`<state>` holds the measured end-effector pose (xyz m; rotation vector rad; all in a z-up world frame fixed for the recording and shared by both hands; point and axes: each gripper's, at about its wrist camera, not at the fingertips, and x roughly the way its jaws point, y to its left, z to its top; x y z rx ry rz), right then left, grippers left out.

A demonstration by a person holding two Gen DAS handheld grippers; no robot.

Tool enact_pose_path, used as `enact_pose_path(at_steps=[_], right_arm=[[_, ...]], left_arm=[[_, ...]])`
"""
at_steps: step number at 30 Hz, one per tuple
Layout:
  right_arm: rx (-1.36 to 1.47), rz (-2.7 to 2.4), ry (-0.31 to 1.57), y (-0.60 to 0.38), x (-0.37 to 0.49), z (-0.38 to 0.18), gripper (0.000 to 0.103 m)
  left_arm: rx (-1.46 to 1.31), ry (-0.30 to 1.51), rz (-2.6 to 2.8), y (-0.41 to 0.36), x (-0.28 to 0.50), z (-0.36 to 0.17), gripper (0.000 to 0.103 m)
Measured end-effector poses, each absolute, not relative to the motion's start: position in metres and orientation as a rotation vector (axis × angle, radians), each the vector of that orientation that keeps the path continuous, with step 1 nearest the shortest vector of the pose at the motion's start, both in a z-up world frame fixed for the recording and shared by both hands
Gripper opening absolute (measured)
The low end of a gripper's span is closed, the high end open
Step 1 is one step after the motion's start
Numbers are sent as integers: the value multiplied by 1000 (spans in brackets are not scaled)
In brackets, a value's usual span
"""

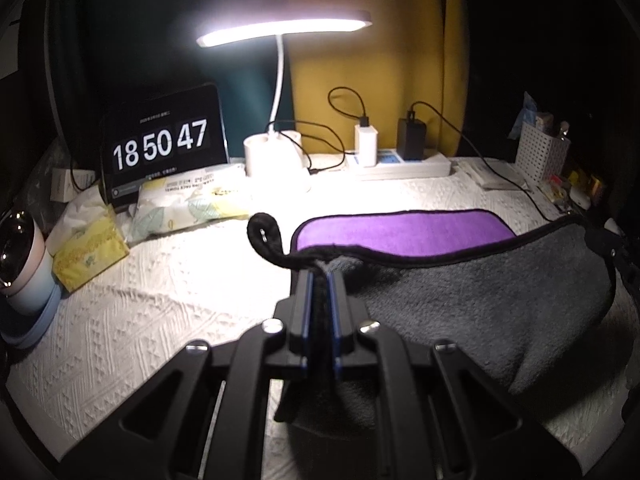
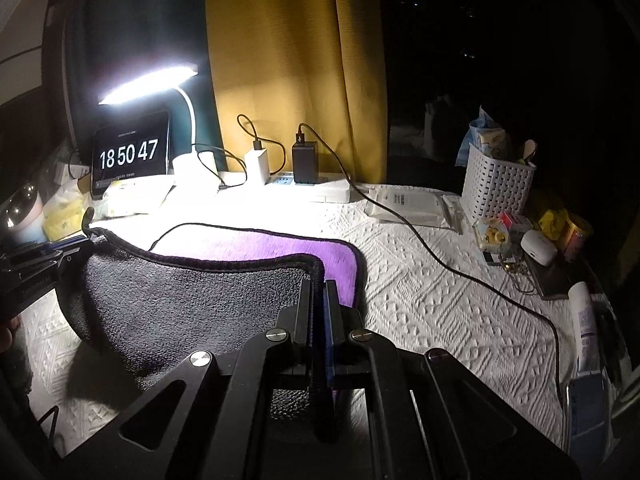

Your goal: Fold towel

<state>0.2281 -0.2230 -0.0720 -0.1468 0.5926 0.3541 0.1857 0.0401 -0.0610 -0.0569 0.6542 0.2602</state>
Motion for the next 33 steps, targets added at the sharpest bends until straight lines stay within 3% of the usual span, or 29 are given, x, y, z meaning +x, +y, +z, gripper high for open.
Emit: enact_pose_path(at_steps=[33], right_arm=[[-147,262,561,-224,280,-82,5]], left_arm=[[-70,519,206,54,246,-55,8]])
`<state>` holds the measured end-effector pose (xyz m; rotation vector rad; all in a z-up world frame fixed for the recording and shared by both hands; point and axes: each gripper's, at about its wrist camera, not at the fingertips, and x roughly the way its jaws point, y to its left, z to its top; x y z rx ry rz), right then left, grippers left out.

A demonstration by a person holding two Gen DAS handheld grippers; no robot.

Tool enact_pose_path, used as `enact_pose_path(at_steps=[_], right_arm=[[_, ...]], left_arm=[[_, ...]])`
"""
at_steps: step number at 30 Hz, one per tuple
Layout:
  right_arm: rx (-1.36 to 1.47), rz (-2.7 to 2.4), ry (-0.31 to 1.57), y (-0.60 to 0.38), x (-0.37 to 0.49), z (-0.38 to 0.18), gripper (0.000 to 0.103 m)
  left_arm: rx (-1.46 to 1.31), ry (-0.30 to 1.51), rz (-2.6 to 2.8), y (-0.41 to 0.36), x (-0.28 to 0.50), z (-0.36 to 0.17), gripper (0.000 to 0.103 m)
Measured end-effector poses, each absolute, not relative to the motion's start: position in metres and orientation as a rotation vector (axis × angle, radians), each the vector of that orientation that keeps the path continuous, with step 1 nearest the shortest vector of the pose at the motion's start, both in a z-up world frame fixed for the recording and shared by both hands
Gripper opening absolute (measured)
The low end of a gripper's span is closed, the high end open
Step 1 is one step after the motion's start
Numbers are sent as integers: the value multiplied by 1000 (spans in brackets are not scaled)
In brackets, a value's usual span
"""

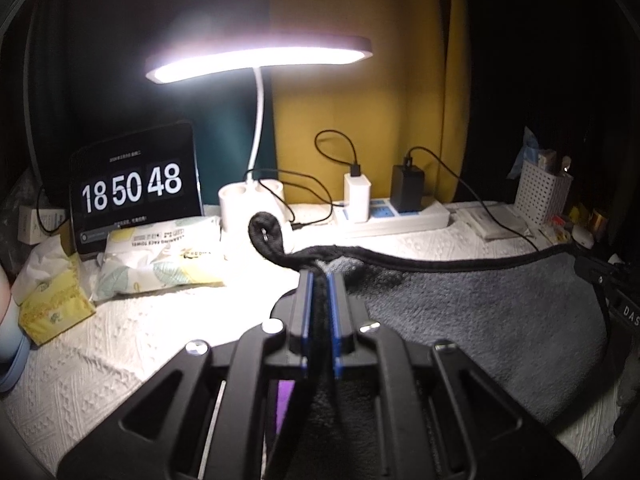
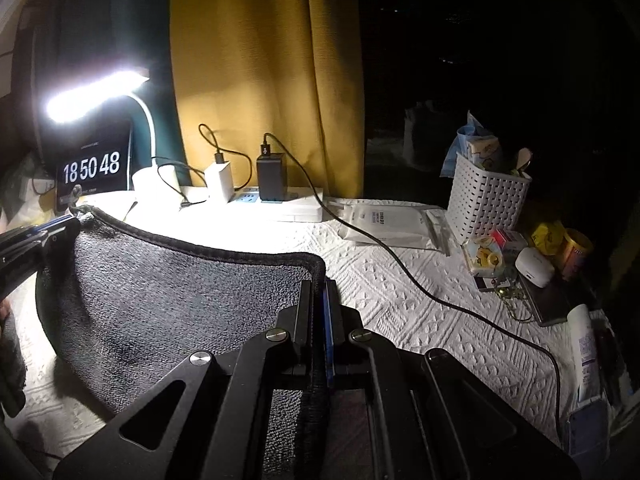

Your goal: Fold towel

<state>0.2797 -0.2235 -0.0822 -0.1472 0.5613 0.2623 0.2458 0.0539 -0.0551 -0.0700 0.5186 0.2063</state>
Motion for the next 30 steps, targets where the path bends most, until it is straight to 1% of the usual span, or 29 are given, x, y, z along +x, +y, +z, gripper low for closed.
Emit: enact_pose_path(at_steps=[5,12,22,30], right_arm=[[-122,253,538,-225,286,-84,5],[-74,240,583,-222,308,-86,5],[-132,199,674,-204,342,-117,5],[-174,182,773,-197,364,-139,5]], left_arm=[[-110,499,184,61,252,-54,8],[-133,518,168,74,260,-62,8],[-156,635,169,91,292,-92,8],[-181,768,162,98,315,-122,8]])
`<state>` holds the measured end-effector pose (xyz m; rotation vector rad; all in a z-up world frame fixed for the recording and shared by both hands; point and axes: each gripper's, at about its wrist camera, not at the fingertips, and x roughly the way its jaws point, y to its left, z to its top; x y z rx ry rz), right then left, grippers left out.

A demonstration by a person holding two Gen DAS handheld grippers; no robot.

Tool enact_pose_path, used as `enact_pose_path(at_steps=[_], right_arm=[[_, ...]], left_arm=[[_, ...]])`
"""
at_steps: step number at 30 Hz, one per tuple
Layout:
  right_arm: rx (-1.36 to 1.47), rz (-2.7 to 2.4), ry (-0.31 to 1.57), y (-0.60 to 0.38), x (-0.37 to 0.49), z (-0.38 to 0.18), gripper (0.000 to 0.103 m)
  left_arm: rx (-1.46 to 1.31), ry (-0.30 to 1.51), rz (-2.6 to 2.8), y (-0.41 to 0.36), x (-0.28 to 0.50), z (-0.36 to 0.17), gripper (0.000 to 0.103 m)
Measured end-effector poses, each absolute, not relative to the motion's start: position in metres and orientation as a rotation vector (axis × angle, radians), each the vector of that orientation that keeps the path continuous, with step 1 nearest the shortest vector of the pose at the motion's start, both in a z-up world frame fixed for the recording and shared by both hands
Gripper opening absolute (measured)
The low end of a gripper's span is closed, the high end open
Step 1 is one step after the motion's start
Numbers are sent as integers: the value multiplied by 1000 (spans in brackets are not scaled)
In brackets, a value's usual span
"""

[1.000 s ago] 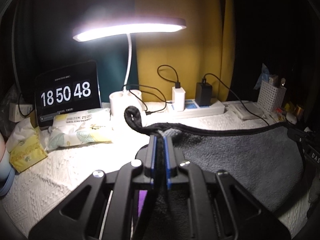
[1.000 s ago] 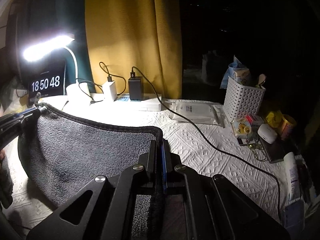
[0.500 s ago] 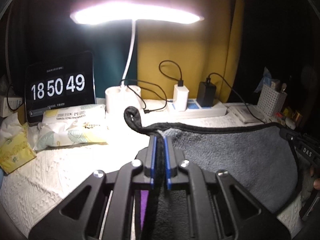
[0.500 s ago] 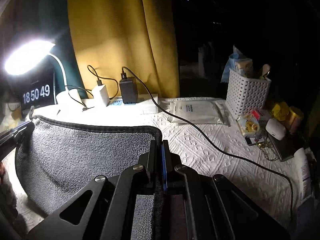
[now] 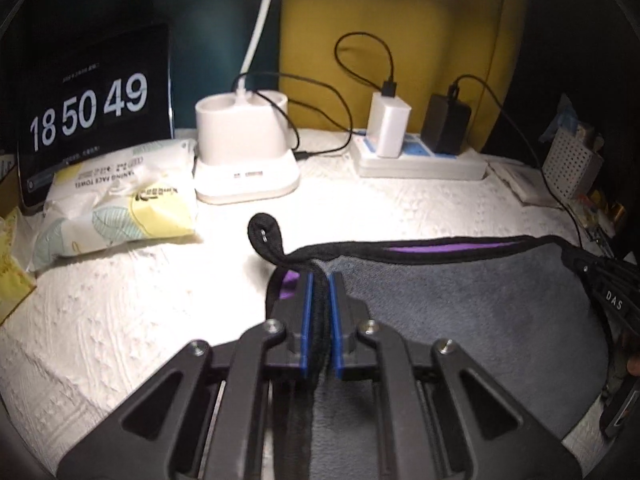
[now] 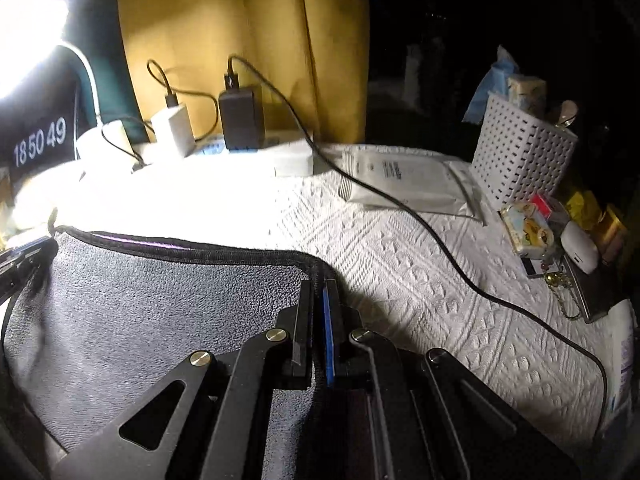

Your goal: Fold towel

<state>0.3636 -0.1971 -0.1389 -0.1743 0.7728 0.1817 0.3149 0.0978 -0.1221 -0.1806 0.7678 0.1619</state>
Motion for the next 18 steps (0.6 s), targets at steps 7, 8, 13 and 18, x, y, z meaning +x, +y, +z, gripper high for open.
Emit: enact_pose_path(at_steps=[7,8,13,18], right_arm=[[-159,174,811,-199,373,-144,5],[-159,174,819,-198,375,-145,5],[-154,176,829,-198,384,-144,5],[-132,180,875,-200,396,-152,5]], left_arm=[[-180,808,165,98,328,-127,9],[-181,811,166,98,329,-127,9],[-190,814,168,101,334,-125,9],[-202,870,196,111,345,-135,10]])
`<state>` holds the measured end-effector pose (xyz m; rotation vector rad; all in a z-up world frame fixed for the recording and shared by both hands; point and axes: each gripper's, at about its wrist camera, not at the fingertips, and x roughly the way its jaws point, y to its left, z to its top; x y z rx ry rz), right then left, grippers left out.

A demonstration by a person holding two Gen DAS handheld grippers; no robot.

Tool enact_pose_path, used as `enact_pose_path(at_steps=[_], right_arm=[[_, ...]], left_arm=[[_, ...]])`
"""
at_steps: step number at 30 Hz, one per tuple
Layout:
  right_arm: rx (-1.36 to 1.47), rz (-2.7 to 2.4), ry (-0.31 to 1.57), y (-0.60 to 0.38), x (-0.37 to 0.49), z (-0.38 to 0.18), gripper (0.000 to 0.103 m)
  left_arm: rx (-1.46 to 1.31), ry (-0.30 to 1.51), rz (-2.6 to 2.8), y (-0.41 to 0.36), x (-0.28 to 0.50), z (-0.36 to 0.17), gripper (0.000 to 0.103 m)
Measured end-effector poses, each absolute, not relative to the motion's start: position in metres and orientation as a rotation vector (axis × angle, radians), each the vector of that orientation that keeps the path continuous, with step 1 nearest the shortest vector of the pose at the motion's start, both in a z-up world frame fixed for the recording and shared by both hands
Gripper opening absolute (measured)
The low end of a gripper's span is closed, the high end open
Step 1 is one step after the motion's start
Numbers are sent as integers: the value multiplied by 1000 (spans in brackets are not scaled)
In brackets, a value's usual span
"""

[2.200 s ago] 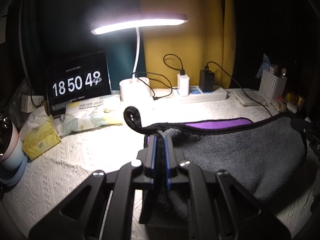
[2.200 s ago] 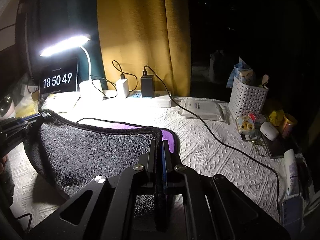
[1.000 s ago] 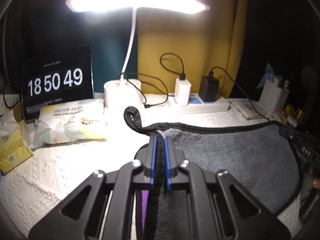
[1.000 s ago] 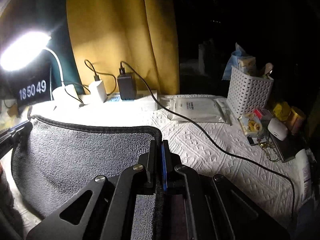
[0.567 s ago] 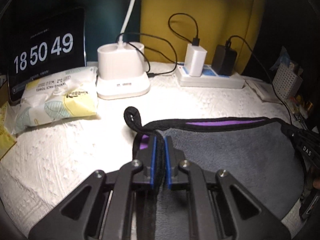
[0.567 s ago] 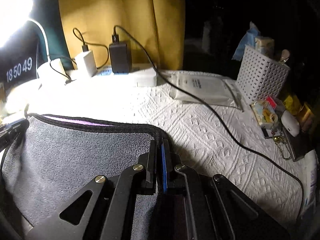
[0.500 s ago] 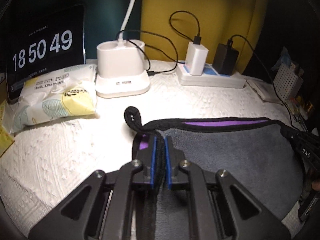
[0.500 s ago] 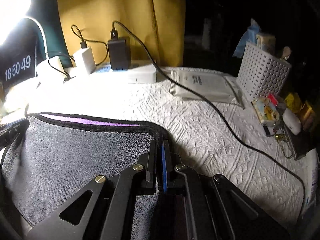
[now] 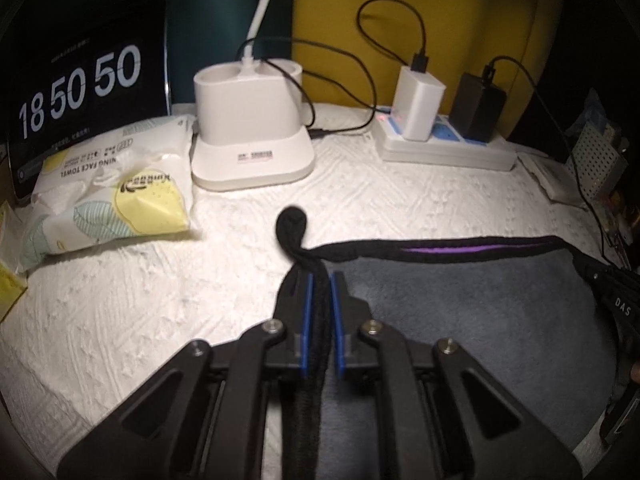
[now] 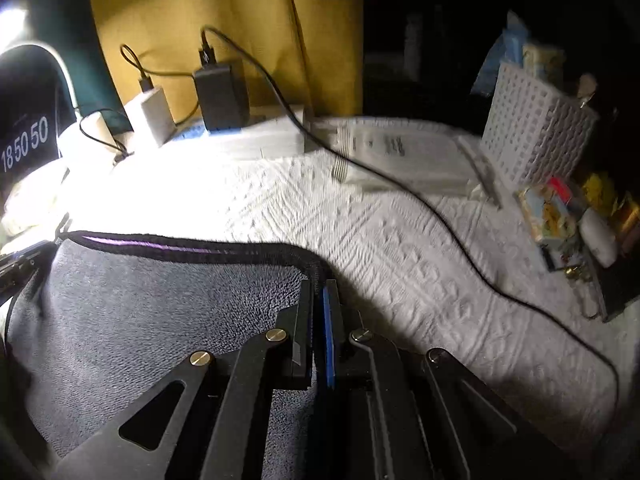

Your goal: Fold towel

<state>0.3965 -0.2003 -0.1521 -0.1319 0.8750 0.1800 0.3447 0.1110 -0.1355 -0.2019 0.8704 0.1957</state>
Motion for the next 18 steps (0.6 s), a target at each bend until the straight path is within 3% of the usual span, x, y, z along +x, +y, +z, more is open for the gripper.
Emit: enact_pose_path(at_steps=[10,14,18], right_arm=[[-128,172,878,-201,396,-151,7],[-138,151,874,-202,393,-148,27],[-137,149,867,-204,389,-145,31]], left_arm=[[-161,875,206,107,346,-133,14],[-163,873,201,107,340,-130,16],[-163,866,200,107,331,-127,16]])
